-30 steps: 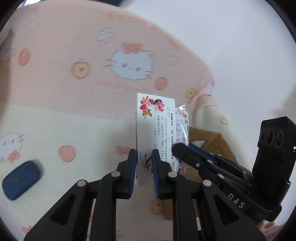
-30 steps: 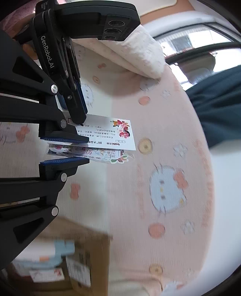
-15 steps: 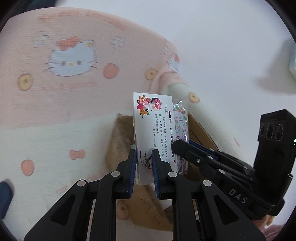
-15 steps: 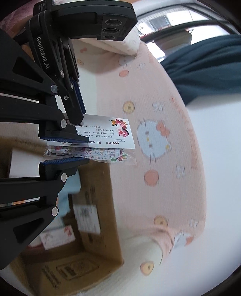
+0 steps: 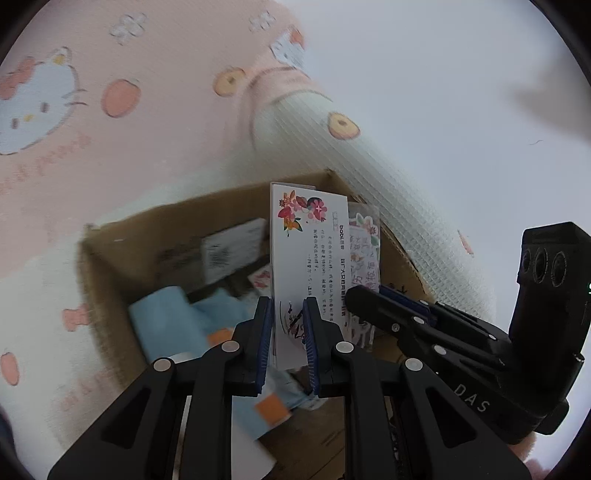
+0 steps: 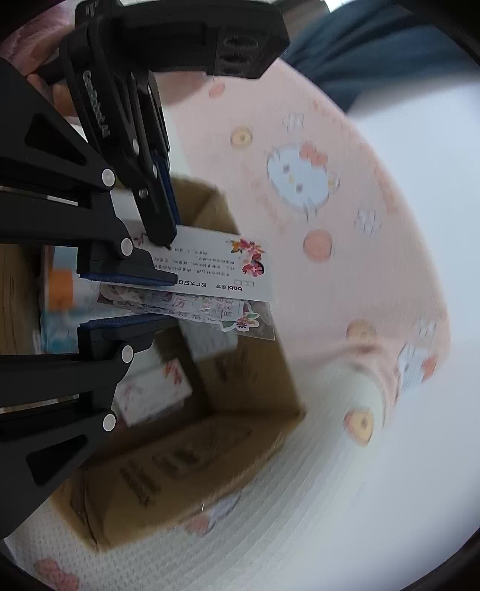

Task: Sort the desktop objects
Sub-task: 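Carry the card and sticker pack with both grippers over the box, then lower the card and stickers into the box and open both grippers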

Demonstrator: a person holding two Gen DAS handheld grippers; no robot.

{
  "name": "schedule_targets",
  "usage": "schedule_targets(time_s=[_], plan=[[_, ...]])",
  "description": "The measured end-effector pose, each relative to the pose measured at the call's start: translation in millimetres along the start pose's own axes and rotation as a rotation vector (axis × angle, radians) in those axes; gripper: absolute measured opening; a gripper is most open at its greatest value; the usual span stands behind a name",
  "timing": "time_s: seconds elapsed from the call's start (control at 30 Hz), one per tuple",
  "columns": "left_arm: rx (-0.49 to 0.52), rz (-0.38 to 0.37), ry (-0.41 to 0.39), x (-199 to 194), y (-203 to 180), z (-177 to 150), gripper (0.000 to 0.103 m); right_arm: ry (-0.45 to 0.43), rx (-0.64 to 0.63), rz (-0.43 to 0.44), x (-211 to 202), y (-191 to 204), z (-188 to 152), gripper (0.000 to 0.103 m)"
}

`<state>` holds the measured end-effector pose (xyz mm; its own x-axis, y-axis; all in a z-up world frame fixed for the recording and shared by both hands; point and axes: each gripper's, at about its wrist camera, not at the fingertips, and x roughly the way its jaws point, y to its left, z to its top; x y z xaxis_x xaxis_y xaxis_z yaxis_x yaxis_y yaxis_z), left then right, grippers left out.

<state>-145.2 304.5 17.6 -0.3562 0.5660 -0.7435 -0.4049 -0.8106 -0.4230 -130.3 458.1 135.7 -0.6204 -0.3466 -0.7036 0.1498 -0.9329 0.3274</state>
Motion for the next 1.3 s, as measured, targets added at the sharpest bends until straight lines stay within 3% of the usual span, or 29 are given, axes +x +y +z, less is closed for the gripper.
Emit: schedule_targets(time_s=[0.27,0.37,0.5,0.6,1.13,1.3], plan=[[-0.001,0.031,0.108,43.2,-18.2,4.4,0.019,0.066,0.047,-0.060,6.6,-31.1,3.2,0.012],[-0.039,0.023,0.178,61.7,-18.4,4.8,0.019,0.121,0.037,-0.102,17.9,-42.5,6.7,0.012],[-0.064,0.053,0.229,84.9,-17.9,6.2,0.019,0.191,0.032,-0.085,29.9,-54.7,15.5,0.012],[-0.107,0.026,0.267,94.8,-13.9,4.3,0.019,0.250,0.004,-0.118,40.3,-59.6,19.6,0.012],[-0.245,0.000,0.372,128.2,9.4,-3.8,0.018,0.424,-0.072,-0.204,78.1,-65.2,30.3,0.012],[-0.232,0.032,0.367,130.7,7.5,-5.7,0.014,0.465,-0.070,-0.213,87.8,-67.0,33.4,0.012]])
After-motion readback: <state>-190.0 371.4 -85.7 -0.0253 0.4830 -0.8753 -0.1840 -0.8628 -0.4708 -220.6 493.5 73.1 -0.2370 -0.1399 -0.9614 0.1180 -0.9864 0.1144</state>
